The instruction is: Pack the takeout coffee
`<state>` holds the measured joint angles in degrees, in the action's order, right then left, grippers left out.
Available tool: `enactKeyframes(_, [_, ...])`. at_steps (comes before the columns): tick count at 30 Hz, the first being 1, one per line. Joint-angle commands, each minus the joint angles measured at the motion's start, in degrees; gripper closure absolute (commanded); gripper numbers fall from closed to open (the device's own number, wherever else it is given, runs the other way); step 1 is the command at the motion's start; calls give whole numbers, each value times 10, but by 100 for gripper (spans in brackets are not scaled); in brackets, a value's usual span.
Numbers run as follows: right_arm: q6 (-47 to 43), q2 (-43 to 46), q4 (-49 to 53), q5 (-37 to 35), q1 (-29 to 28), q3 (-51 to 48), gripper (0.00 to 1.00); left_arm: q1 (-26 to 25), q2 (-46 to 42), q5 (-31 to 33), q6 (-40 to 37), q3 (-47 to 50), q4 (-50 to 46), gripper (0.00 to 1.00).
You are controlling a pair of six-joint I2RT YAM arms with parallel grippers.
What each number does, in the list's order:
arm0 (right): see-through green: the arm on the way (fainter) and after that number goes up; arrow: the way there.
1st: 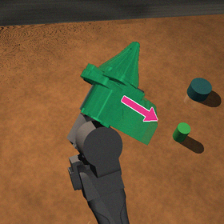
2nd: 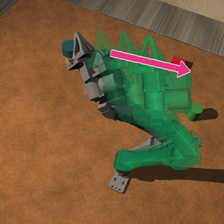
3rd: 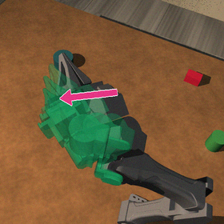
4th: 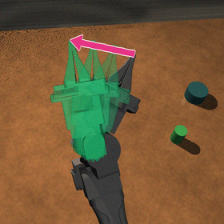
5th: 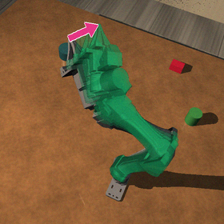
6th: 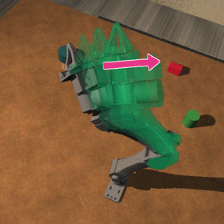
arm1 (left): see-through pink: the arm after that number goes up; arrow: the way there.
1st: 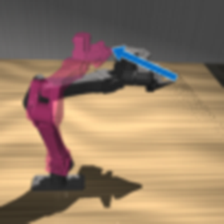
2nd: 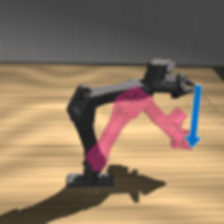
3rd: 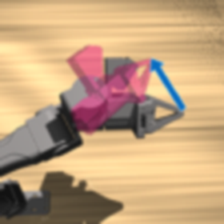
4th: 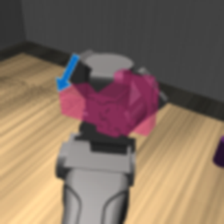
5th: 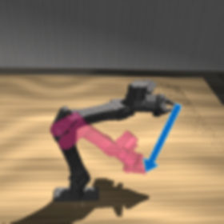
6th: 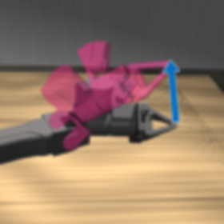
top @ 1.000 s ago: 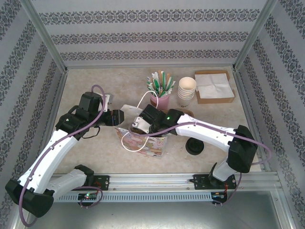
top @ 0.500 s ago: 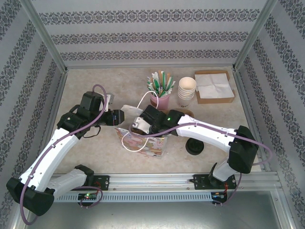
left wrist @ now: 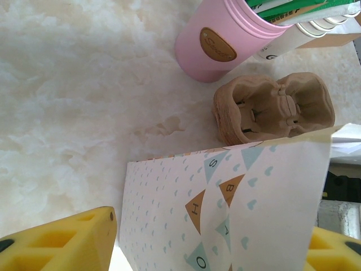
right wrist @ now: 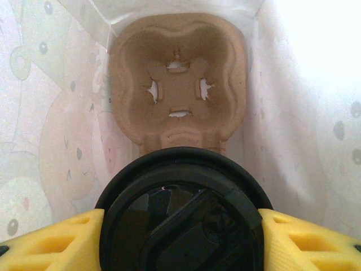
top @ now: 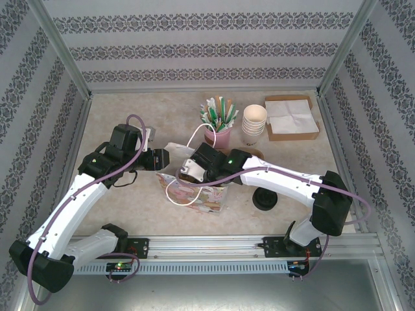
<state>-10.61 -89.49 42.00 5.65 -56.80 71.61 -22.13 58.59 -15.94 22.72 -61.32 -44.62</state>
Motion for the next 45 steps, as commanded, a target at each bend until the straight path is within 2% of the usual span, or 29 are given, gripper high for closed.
enactKeyframes(1, [9, -11, 54, -16, -5, -24, 39, -6, 1, 12, 2, -6, -21, 40])
enactKeyframes(25, [20, 20, 92, -33, -5, 5, 23, -7, 3, 14, 3, -11, -26, 40])
enactKeyframes(45, [67, 40, 126, -55, -4, 59, 22, -7, 8, 12, 5, -14, -26, 42])
